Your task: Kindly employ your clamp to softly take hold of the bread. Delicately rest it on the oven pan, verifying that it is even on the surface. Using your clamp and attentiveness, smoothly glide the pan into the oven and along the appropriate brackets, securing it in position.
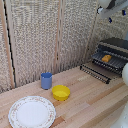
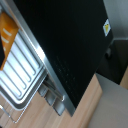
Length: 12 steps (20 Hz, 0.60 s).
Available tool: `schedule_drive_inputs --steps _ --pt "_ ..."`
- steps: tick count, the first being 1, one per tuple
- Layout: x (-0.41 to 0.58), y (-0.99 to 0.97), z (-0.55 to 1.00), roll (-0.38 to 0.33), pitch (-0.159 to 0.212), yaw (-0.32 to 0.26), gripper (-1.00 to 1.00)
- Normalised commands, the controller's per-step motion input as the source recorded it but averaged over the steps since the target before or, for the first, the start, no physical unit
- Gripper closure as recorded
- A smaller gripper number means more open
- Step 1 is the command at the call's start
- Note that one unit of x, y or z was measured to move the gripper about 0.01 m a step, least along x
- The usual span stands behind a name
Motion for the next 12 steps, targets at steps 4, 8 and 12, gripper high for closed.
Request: schedule_drive_inputs --steps 4,8,12 --pt "0.006 0.22 -0.25 -0.359 0.151 0.112 -1.00" --pt "0.051 0.45 -0.31 -0.318 0.150 0.076 -1.00" --pt "0.102 0.58 -0.41 -0.281 0.142 0.058 -1.00"
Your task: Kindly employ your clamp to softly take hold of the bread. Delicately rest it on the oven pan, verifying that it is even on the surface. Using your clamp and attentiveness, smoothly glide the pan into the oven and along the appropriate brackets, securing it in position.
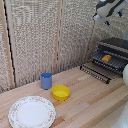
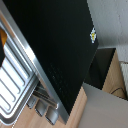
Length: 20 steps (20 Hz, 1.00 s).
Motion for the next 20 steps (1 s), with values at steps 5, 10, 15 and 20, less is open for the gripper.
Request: schedule_drive_inputs --steps 5,10,15,20 --pt "0.031 0.58 -0.47 -0.268 0.177 0.062 -1.00" --pt "0.000 0.47 -0.43 -0.261 0.218 0.088 -1.00" --pt "0.000 0.26 -0.40 -0.243 0.225 0.160 -1.00" --pt "0.000 0.21 -0.41 -0.240 0.218 0.174 -1.00"
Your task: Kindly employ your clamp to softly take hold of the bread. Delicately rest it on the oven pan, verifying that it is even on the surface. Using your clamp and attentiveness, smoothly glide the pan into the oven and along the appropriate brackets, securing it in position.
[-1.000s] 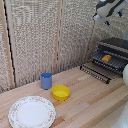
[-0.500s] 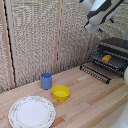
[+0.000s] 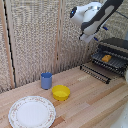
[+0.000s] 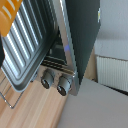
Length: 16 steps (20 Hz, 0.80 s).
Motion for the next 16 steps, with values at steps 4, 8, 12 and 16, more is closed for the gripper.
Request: schedule_drive_inputs --steps 4,8,12,16 --pt "0.034 0.17 -0.49 -0.226 0.190 0.197 -1.00" --pt "0.038 0.22 -0.46 -0.219 0.218 0.168 -1.00" --pt "0.081 0.20 -0.48 -0.174 0.241 0.176 -1.00" --pt "0.237 0.03 -0.56 -0.087 0.187 0.192 -1.00"
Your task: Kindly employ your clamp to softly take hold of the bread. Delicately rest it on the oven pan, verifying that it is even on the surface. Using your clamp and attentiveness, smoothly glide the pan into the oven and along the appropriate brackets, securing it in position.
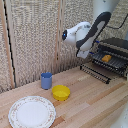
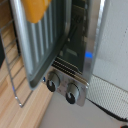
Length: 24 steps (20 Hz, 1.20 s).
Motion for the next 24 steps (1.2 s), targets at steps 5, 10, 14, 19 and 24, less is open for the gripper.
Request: schedule_drive_inputs --steps 5,10,14,19,24 --pt "0.096 -0.20 -0.43 -0.005 0.076 0.172 -1.00" --pt "-0.150 -0.48 -0.01 -0.048 -0.014 0.080 -1.00" --pt "-0.266 -0.45 0.13 -0.098 -0.057 -0.008 -1.00" --pt "-0.153 -0.52 0.03 -0.053 -0.021 0.026 -1.00" --pt "-0.013 -0.43 -0.05 -0.005 0.012 0.099 -1.00"
